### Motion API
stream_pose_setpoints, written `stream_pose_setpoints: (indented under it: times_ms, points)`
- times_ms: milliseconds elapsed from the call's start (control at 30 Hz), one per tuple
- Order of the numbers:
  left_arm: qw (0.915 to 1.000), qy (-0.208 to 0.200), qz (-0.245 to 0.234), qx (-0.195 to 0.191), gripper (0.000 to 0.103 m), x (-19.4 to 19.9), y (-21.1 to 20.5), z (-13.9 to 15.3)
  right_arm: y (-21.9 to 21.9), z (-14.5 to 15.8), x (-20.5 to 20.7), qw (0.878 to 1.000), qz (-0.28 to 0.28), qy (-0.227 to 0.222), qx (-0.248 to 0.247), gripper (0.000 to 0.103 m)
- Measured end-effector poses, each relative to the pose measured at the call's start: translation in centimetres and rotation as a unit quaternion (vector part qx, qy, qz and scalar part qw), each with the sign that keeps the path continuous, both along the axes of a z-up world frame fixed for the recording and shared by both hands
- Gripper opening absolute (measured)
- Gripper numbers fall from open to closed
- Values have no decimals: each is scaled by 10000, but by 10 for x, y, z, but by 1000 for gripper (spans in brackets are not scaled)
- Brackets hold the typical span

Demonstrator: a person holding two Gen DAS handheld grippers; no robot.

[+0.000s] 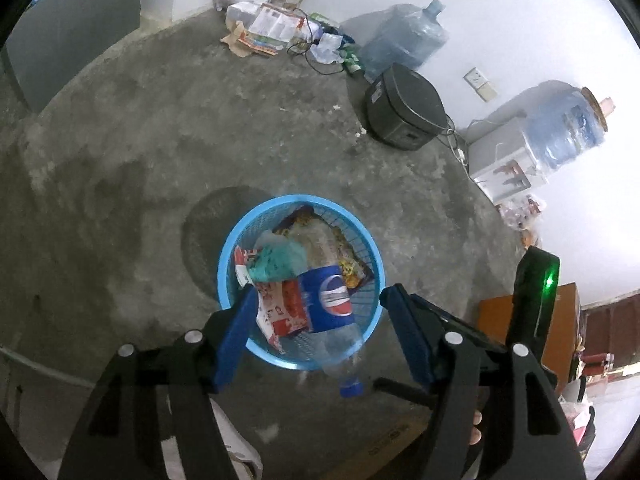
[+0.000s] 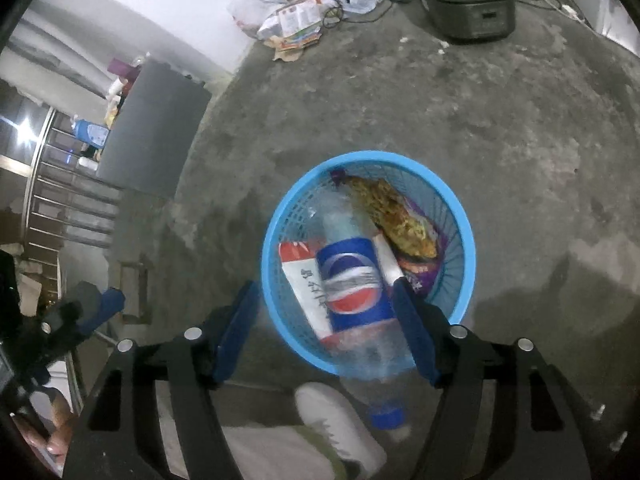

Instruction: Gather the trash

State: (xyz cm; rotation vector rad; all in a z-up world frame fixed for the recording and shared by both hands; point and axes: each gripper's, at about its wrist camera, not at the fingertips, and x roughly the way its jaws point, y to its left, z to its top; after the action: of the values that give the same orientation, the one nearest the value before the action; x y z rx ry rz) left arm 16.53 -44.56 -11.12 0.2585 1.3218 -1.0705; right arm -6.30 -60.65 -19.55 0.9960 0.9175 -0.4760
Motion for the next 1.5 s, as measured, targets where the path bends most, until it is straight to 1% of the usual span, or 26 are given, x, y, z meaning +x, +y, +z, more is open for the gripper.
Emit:
stream_pose_setpoints:
  times_ms: [133, 200, 300, 333, 400, 433, 533, 600, 633, 700, 767, 867, 967, 1033, 1100, 1133, 1200, 1267, 1333, 1400, 1467, 1500]
  points:
    - [9998, -125, -20, -146, 65, -4, 11, 15, -2, -2, -2, 10000, -28, 32, -14, 66]
    - [9995, -228, -34, -227, 65, -8, 19, 25, 0, 2, -6, 10000, -74, 21, -40, 66]
    - [9986, -367, -68, -370, 65, -13, 33, 45, 4, 10, -8, 9999, -75, -19, -152, 66]
    - [9978, -470, -75, -465, 65, -15, 40, 55, 6, 12, -9, 9998, -71, -39, -196, 66]
    - [9963, -625, -73, -590, 68, -20, 52, 70, 15, 24, -11, 9994, -26, -123, -308, 66]
    - [9947, -755, -64, -699, 69, -23, 63, 83, 22, 33, -11, 9991, 16, -148, -406, 66]
    - [9902, -1060, 36, -905, 75, -27, 89, 109, 46, 62, -11, 9964, 210, -267, -780, 66]
    - [9853, -1304, 197, -1084, 80, -31, 112, 130, 66, 87, -13, 9924, 360, -431, -1091, 69]
    - [9799, -1512, 437, -1224, 81, -33, 131, 146, 75, 98, -14, 9902, 413, -512, -1234, 73]
    - [9705, -1748, 802, -1453, 91, -36, 159, 165, 96, 122, -16, 9840, 550, -706, -1538, 78]
    - [9595, -1965, 1136, -1670, 95, -40, 193, 185, 117, 143, -17, 9773, 701, -841, -1814, 83]
    - [9461, -2248, 1539, -1751, 97, -49, 238, 202, 144, 165, -21, 9675, 879, -1039, -2132, 89]
    - [9334, -2517, 1912, -1698, 97, -63, 279, 212, 172, 185, -25, 9551, 1066, -1269, -2457, 94]
    - [9253, -2720, 2116, -1581, 97, -71, 301, 216, 190, 196, -27, 9455, 1237, -1372, -2683, 95]
    - [9087, -3058, 2569, -1216, 97, -82, 322, 217, 207, 205, -28, 9354, 1405, -1500, -2877, 95]
    - [8956, -3260, 2857, -994, 97, -89, 335, 217, 217, 210, -29, 9303, 1489, -1546, -2975, 95]
    - [8832, -3453, 3061, -838, 97, -101, 351, 214, 231, 216, -30, 9223, 1607, -1629, -3115, 95]
    - [8759, -3607, 3140, -645, 97, -111, 367, 208, 246, 221, -30, 9148, 1734, -1686, -3235, 95]
    - [8712, -3648, 3262, -382, 97, -118, 382, 199, 259, 224, -31, 9083, 1844, -1725, -3334, 95]
    - [8680, -3637, 3372, -249, 97, -123, 393, 192, 276, 227, -32, 8991, 1998, -1767, -3472, 95]
    - [8586, -3660, 3584, -211, 97, -129, 407, 184, 293, 230, -33, 8874, 2148, -1804, -3658, 95]
    - [8526, -3683, 3704, -188, 97, -132, 412, 180, 300, 231, -34, 8828, 2202, -1805, -3737, 95]
